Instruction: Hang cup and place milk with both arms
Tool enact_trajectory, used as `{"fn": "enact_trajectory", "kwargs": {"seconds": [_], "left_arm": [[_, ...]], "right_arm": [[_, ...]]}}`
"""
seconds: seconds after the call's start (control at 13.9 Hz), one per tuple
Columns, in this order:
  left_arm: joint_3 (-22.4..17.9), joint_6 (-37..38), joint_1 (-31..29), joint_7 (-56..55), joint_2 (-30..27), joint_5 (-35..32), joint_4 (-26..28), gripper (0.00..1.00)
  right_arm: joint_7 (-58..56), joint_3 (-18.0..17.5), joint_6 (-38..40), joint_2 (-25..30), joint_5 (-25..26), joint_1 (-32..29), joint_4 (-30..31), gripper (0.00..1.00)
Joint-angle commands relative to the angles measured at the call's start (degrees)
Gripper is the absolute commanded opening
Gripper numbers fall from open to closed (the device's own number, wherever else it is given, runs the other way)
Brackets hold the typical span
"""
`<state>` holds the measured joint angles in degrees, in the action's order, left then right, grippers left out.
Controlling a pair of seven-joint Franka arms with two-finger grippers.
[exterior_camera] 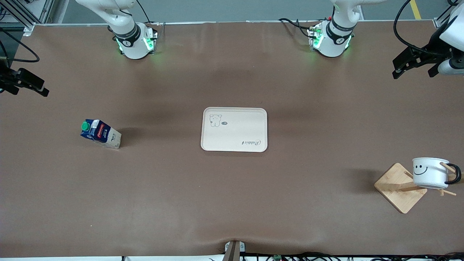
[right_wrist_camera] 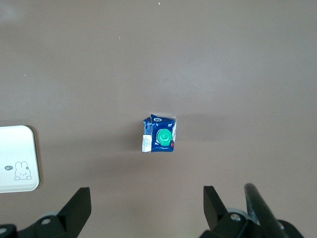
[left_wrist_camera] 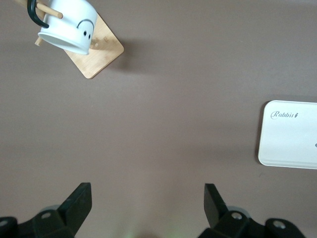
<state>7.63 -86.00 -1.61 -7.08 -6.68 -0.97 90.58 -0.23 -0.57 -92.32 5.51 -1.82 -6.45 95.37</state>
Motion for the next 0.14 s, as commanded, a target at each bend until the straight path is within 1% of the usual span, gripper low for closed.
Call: {"fn": "enact_trajectory", "kwargs": {"seconds": [0.0, 0.07], "left_arm": [[0.0, -0.1, -0.1, -0.7, 0.8, 0.3, -1.4, 1.0], [0.0, -0.1, 0.0, -0.7, 0.9, 0.1, -1.5, 1.0]], "right_arm": [[-0.4, -0.2, 1.3, -1.2, 0.9, -0.3, -2.9, 1.0], [-0.1, -0.3, 2.1, -1.2, 1.1, 0.2, -3.1, 1.0]]}}
